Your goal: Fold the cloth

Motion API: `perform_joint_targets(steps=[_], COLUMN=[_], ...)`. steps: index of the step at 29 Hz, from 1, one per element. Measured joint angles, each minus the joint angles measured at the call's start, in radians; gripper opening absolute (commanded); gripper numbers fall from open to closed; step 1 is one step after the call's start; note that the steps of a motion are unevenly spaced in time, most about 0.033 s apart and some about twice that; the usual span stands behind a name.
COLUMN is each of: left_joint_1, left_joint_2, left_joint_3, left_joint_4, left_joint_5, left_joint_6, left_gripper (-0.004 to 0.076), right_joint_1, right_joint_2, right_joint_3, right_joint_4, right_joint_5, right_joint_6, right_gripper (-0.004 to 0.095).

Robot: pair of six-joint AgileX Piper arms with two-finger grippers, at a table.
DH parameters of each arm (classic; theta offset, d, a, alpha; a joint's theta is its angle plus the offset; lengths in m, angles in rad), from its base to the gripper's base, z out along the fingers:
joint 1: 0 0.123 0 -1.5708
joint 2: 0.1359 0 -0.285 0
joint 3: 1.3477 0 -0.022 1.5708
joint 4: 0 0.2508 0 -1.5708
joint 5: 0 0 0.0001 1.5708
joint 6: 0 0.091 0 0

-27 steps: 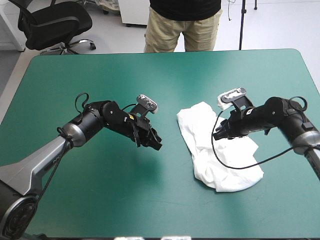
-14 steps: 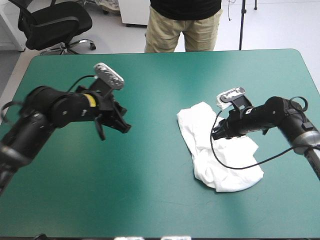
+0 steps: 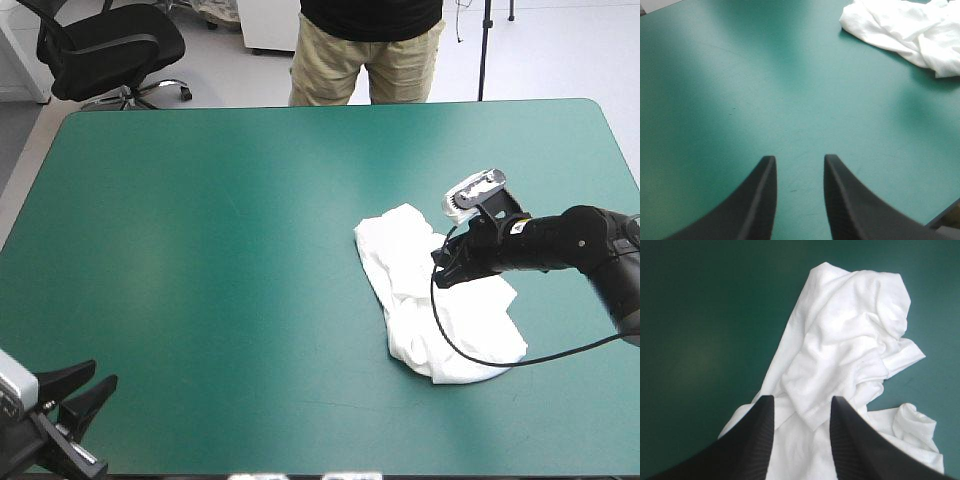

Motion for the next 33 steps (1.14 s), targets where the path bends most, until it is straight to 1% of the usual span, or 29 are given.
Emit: perform_joint_targets(steps=[1, 2, 4, 7, 10, 12, 14, 18, 22, 25, 27, 30, 32, 33], left_joint_1=[0.000, 0.000, 0.000, 0.000, 0.000, 0.000, 0.000, 0.000, 0.000, 0.000, 0.000, 0.000, 0.000, 0.000], left_joint_2=[-0.047, -0.123, -0.190, -0.242, -0.251, -0.251, -0.251, -0.251, -0.251, -0.251, -0.251, -0.251, -0.251, -0.251], left_joint_3=[0.052, 0.139, 0.223, 0.306, 0.353, 0.375, 0.389, 0.401, 0.403, 0.403, 0.403, 0.403, 0.403, 0.403], left_joint_4=[-0.014, -0.030, -0.044, -0.058, -0.065, -0.065, -0.065, -0.065, -0.065, -0.065, -0.065, -0.065, -0.065, -0.065], left_joint_5=[-0.039, -0.094, -0.151, -0.219, -0.265, -0.294, -0.311, -0.327, -0.337, -0.337, -0.337, -0.343, -0.345, -0.345], left_joint_6=[0.000, 0.000, 0.000, 0.000, 0.000, 0.000, 0.000, 0.000, 0.000, 0.000, 0.000, 0.000, 0.000, 0.000], left_gripper=[0.0237, 0.0237, 0.0236, 0.0236, 0.0236, 0.0236, 0.0236, 0.0236, 0.0236, 0.0232, 0.0231, 0.0230, 0.0230, 0.0230], right_joint_1=[0.000, 0.000, 0.000, 0.000, 0.001, 0.012, 0.032, 0.081, 0.092, 0.092, 0.092, 0.092, 0.092, 0.092], right_joint_2=[0.000, 0.000, 0.000, 0.000, 0.011, 0.031, 0.061, 0.153, 0.262, 0.351, 0.409, 0.476, 0.506, 0.514], right_joint_3=[0.000, 0.000, 0.000, 0.000, 0.000, 0.000, 0.000, 0.000, 0.000, -0.016, -0.041, -0.087, -0.110, -0.120], right_joint_4=[-0.008, -0.039, -0.099, -0.177, -0.201, -0.211, -0.217, -0.221, -0.232, -0.237, -0.226, -0.210, -0.198, -0.192], right_joint_5=[0.006, 0.015, 0.021, 0.024, 0.024, 0.024, 0.022, -0.019, -0.129, -0.171, -0.172, -0.152, -0.131, -0.123], right_joint_6=[0.010, 0.036, 0.081, 0.135, 0.151, 0.150, 0.147, 0.147, 0.167, 0.185, 0.189, 0.192, 0.186, 0.176], right_gripper=[0.0347, 0.0347, 0.0356, 0.0387, 0.0464, 0.0540, 0.0578, 0.0579, 0.0567, 0.0512, 0.0410, 0.0177, -0.0008, -0.0011])
